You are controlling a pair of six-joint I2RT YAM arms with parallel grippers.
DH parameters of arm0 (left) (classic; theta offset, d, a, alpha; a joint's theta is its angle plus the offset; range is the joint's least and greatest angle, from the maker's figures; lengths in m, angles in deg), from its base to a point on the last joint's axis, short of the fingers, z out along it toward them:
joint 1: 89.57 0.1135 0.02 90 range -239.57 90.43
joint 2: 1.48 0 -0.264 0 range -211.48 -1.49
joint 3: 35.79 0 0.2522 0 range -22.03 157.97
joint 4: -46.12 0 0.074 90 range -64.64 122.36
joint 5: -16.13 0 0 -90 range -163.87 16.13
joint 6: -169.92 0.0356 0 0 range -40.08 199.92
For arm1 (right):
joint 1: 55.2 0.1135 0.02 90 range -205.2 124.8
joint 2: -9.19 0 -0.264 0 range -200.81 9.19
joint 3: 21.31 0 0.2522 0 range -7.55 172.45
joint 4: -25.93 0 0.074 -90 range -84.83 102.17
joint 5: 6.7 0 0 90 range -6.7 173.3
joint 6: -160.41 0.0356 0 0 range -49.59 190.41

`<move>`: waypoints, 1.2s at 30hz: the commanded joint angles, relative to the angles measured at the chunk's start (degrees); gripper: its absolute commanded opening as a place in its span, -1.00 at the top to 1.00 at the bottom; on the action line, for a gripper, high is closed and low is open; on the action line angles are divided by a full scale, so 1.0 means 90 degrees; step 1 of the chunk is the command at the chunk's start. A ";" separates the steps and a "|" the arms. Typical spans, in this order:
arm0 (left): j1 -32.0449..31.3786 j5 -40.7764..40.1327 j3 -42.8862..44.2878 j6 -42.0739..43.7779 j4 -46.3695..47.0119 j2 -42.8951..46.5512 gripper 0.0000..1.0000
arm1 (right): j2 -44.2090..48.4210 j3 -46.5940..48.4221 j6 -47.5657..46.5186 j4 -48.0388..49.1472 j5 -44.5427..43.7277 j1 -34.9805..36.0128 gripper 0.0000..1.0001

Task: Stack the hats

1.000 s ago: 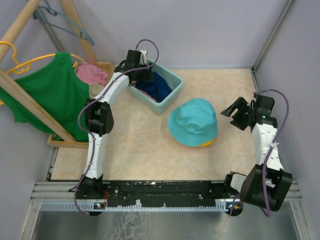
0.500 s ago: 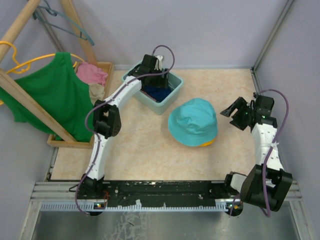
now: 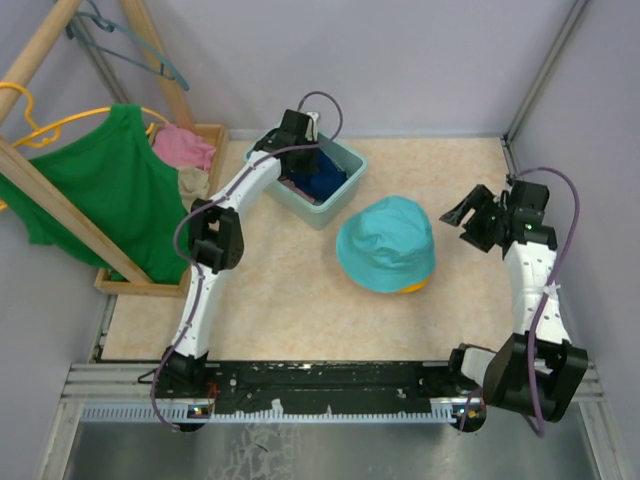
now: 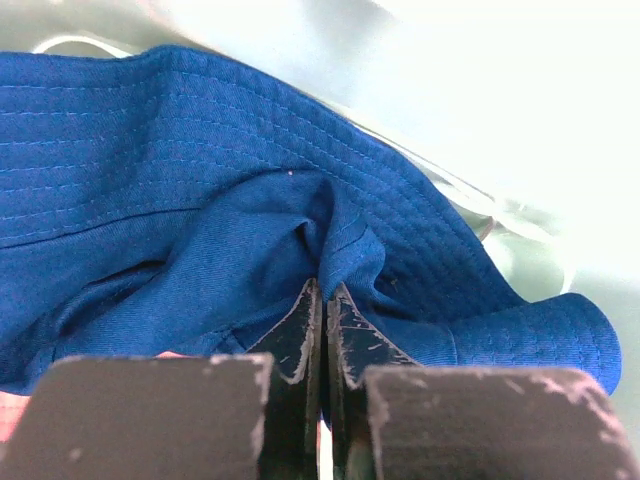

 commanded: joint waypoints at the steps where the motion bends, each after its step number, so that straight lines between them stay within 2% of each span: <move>1: 0.0158 0.0408 0.0350 -0.0209 0.0119 0.0803 1.00 | -0.0028 0.0880 -0.0125 -0.0056 -0.0308 0.0072 -0.40; 5: 0.0462 0.0974 0.0450 -0.0559 0.0158 0.1595 1.00 | -0.0024 0.1493 0.0048 -0.0028 -0.0484 0.0071 -0.41; 8: 0.0612 0.1621 0.0453 -0.0876 0.0168 0.2099 1.00 | -0.0013 0.2031 0.0378 0.0183 -0.0265 0.0148 -0.41; 11: 0.0645 0.2326 0.0528 -0.1111 0.0197 0.2522 1.00 | 0.0089 0.2458 0.0610 0.0564 -0.0146 0.0504 -0.41; 14: 0.0650 0.3025 0.0550 -0.1474 0.0325 0.2923 1.00 | 0.0019 0.3031 0.0868 0.0835 0.0451 0.0858 -0.41; 16: 0.0648 0.3528 0.0508 -0.1748 0.0483 0.3118 1.00 | -0.0138 0.3612 0.0841 0.0731 0.0730 0.1370 -0.41; 18: 0.0619 0.4273 0.0295 -0.2086 0.0932 0.3331 1.00 | -0.0269 0.4122 0.0838 0.0642 0.0864 0.1793 -0.43; 20: 0.0570 0.4950 -0.0098 -0.2408 0.1597 0.3585 1.00 | -0.0333 0.4310 0.1270 0.0855 0.1145 0.1897 -0.45; 23: 0.0447 0.5517 -0.0471 -0.2121 0.1955 0.3863 1.00 | -0.0462 0.4734 0.1845 0.1177 0.1418 0.1903 -0.47; 26: 0.0359 0.5555 -0.1094 -0.1568 0.1927 0.4278 1.00 | -0.0970 0.5945 0.1570 0.0299 0.1509 0.1981 -0.49; 29: 0.0355 0.5604 -0.1888 -0.1775 0.2452 0.4703 1.00 | -0.1522 0.7137 0.1224 -0.1307 0.1329 0.2045 -0.50; 31: 0.0350 0.5596 -0.2336 -0.2008 0.2944 0.4965 1.00 | -0.1564 0.7012 0.1384 -0.1900 0.1423 0.2055 -0.50; 33: 0.0327 0.5557 -0.2810 -0.2203 0.3553 0.5198 1.00 | -0.1396 0.6479 0.1742 -0.1982 0.1659 0.2055 -0.50; 36: 0.0256 0.5329 -0.3152 -0.2229 0.3992 0.5465 1.00 | -0.0786 0.5071 0.2826 -0.1066 0.2233 0.2055 -0.51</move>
